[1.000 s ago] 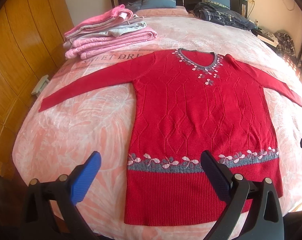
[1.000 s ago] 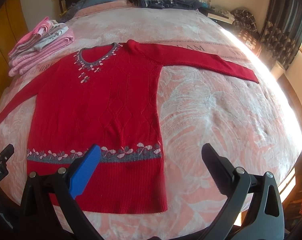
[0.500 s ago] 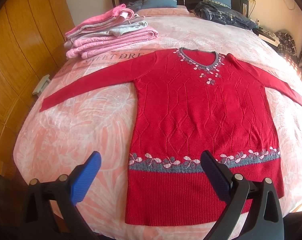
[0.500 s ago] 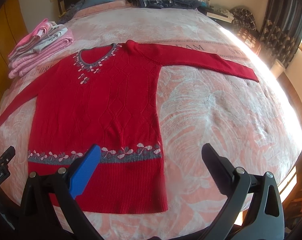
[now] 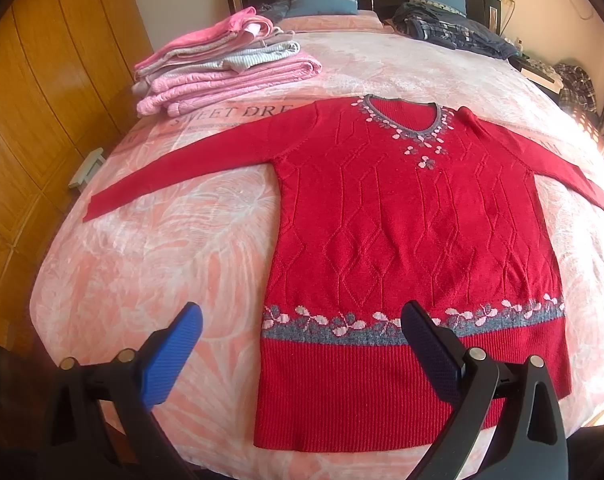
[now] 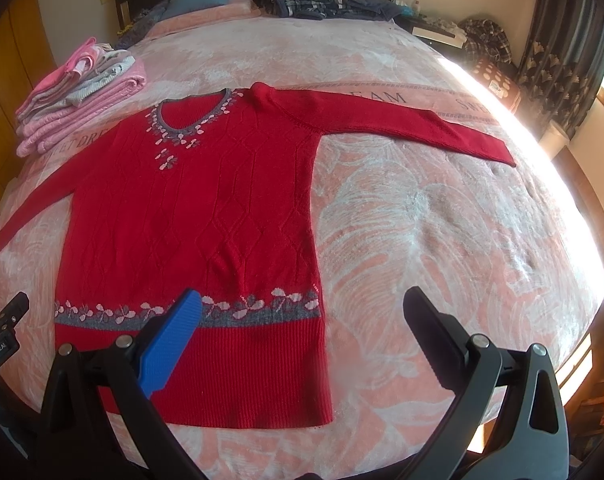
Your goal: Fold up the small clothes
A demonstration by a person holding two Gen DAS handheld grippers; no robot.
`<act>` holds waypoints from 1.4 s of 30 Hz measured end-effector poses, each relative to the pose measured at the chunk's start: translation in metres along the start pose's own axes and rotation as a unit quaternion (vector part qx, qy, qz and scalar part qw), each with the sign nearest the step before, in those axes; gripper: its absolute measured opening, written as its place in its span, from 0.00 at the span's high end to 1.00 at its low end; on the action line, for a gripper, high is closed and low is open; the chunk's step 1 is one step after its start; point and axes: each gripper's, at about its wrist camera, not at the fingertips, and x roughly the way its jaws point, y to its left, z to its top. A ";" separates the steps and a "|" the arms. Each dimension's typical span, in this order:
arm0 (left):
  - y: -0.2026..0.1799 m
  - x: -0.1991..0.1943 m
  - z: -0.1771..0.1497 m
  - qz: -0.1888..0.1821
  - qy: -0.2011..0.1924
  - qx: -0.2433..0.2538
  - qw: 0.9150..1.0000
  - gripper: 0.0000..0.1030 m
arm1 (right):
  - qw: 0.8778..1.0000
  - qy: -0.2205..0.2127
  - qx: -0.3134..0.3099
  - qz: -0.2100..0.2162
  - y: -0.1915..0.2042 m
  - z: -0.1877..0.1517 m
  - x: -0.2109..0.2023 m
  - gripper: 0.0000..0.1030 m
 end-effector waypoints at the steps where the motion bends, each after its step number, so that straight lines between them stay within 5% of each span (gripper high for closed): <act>1: 0.001 0.000 0.000 0.000 0.000 -0.001 1.000 0.04 | 1.000 0.000 0.000 0.000 0.000 0.000 0.000 0.03; 35: -0.003 0.002 0.002 0.006 0.003 -0.001 1.000 0.04 | 1.000 0.005 0.004 0.007 -0.005 0.002 0.001 0.03; 42: -0.019 0.014 0.041 0.015 0.005 -0.009 1.000 0.04 | 0.999 0.040 0.016 0.031 -0.044 0.056 0.022 0.03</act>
